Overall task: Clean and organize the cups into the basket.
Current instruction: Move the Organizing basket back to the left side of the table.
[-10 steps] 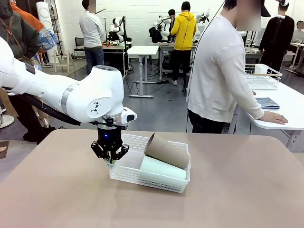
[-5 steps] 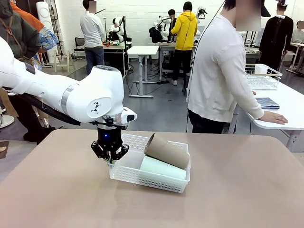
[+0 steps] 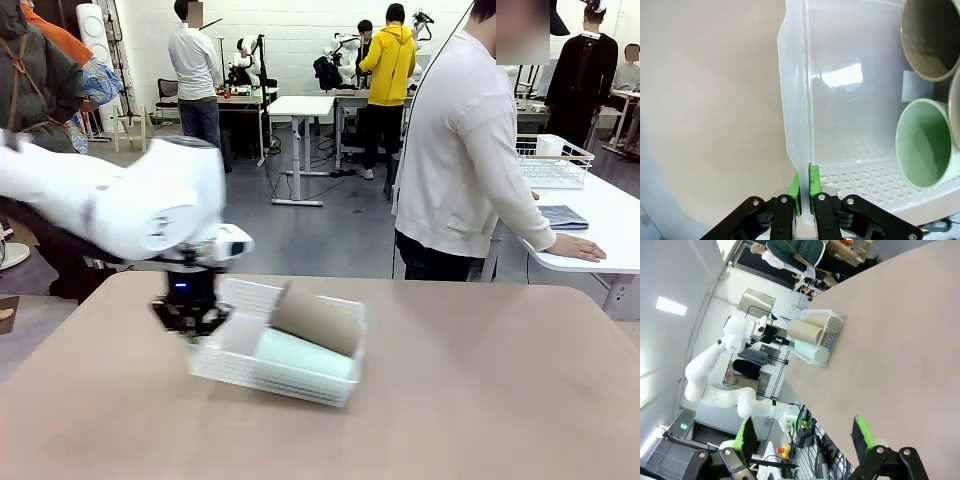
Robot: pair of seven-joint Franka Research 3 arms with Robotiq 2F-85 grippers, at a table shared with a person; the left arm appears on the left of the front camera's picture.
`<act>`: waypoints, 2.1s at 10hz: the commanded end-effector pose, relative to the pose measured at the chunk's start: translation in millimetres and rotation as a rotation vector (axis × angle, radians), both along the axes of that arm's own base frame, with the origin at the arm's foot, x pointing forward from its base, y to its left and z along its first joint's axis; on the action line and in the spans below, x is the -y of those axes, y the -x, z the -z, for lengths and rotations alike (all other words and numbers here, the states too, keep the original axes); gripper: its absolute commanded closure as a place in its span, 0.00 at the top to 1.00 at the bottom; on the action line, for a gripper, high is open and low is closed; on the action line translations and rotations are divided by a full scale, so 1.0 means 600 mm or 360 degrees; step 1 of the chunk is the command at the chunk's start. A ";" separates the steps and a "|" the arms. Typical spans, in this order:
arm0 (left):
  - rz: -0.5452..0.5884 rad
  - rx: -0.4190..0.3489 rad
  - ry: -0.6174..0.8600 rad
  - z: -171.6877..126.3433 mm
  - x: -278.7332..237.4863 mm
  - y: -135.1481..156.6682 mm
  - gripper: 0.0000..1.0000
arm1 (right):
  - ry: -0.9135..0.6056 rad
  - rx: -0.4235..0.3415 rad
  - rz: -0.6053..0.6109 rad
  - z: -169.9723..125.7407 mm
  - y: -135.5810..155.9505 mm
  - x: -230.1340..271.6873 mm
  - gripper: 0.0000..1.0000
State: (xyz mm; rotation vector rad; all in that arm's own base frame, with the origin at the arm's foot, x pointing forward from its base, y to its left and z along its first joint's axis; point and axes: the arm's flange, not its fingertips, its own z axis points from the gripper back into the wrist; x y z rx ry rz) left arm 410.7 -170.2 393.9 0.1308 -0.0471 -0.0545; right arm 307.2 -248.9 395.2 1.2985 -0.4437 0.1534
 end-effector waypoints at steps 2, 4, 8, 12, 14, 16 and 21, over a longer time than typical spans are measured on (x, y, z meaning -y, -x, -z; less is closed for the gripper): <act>-0.0082 0.0018 -0.0239 -0.015 -0.182 0.075 0.06 | 0.0004 0.0012 0.0001 0.001 0.000 -0.003 1.00; -0.0132 -0.0033 -0.0284 -0.012 -0.256 0.087 0.06 | 0.0004 0.0012 0.0001 0.001 0.000 -0.003 1.00; -0.0152 -0.0057 -0.0278 0.009 -0.330 0.077 0.06 | 0.0004 0.0012 0.0001 0.001 0.000 -0.003 1.00; -0.0107 -0.0030 -0.0249 0.052 -0.331 0.033 0.06 | 0.0004 0.0012 0.0001 0.001 0.000 -0.003 1.00; -0.0122 -0.0041 -0.0254 0.053 -0.333 0.029 0.66 | 0.0004 0.0012 0.0001 0.001 0.000 -0.003 1.00; -0.0169 -0.0066 -0.0268 0.047 -0.331 0.032 1.00 | 0.0004 0.0012 0.0001 0.001 0.000 -0.003 1.00; -0.0240 0.0064 -0.0221 -0.058 -0.294 0.067 1.00 | 0.0004 0.0012 0.0001 0.001 0.000 -0.003 1.00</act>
